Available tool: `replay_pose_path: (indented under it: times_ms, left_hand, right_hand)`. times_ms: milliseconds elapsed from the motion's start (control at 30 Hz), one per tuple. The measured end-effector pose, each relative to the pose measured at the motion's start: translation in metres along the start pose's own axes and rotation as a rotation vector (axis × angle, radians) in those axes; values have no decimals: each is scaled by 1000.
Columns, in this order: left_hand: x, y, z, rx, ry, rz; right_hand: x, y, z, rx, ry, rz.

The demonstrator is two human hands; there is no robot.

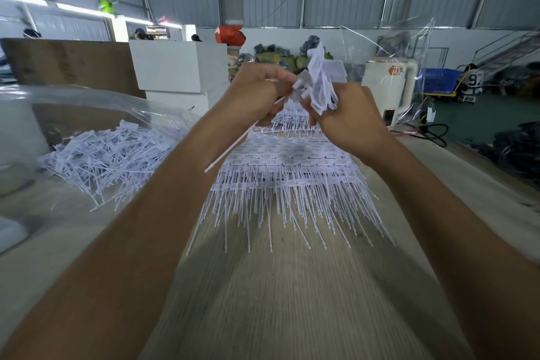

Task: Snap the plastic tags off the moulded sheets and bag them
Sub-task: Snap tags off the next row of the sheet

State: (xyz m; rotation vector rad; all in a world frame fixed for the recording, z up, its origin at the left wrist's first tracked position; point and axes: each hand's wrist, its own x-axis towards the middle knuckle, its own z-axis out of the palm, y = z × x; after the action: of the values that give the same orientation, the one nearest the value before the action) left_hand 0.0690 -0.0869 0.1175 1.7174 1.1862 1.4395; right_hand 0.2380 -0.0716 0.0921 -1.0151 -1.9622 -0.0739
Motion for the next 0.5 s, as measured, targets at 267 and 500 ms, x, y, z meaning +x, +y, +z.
replay_pose_path:
  times_ms: [267,500]
  left_hand:
    - [-9,14,-2,-3,-159,69]
    - [-10,2,9,299,-112,177]
  right_hand:
    - [1,36,3,453,231,483]
    - [1,54,-9,842,90,562]
